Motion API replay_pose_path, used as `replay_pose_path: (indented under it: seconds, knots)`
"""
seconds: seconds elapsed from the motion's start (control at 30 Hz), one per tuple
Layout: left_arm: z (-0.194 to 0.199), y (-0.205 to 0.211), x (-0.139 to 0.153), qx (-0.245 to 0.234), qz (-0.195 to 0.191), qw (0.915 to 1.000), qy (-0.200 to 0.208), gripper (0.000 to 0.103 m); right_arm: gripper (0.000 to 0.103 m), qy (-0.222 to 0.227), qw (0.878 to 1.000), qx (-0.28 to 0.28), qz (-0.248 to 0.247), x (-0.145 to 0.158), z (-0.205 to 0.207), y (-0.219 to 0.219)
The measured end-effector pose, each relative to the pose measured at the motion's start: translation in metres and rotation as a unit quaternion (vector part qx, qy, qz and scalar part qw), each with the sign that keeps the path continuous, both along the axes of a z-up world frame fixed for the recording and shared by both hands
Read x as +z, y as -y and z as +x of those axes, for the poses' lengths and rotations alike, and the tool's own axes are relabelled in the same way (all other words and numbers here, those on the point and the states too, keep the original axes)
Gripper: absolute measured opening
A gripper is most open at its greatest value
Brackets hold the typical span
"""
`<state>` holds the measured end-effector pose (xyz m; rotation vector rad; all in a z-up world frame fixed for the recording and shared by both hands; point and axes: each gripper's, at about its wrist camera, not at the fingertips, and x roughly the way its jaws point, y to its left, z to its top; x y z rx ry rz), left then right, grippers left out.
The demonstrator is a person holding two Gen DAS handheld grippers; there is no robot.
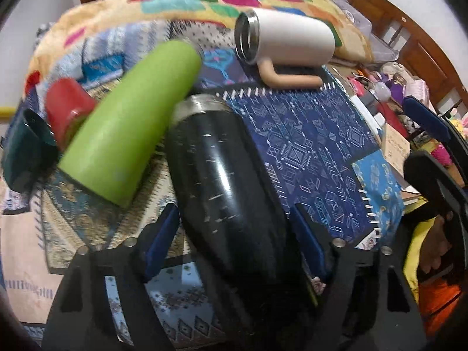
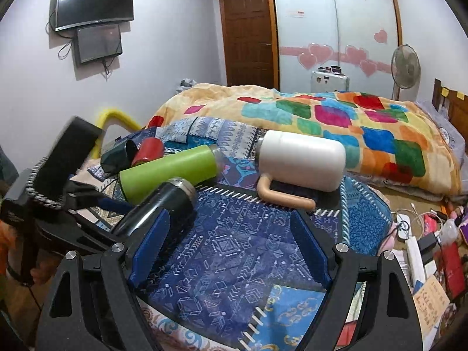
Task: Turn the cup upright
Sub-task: 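Grasp the black thermos body with the left tool while the right tool releases it, then rotate the black thermos upright with the left tool and set it on the quilt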
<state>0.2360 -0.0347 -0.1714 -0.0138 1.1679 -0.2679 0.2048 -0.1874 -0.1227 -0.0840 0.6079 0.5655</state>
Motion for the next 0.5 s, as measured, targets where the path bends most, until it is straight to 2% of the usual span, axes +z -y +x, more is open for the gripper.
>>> replay_pose_path:
  seconds: [0.2,0.3,0.5]
  knots:
    - [-0.002,-0.001,0.007,0.004,0.012,0.9998,0.018,0.068,0.083,0.003,1.000,0.002,0.001,0.001,-0.005,0.002]
    - [-0.010,-0.010,0.021,0.018,0.000,0.9987,0.047,0.064,0.083,0.008,1.000,0.002,0.000,0.005,-0.007,0.005]
    - [-0.029,-0.026,0.054,0.037,-0.004,0.9936,0.106,0.064,0.083,0.028,1.000,-0.005,-0.012,0.016,-0.013,0.009]
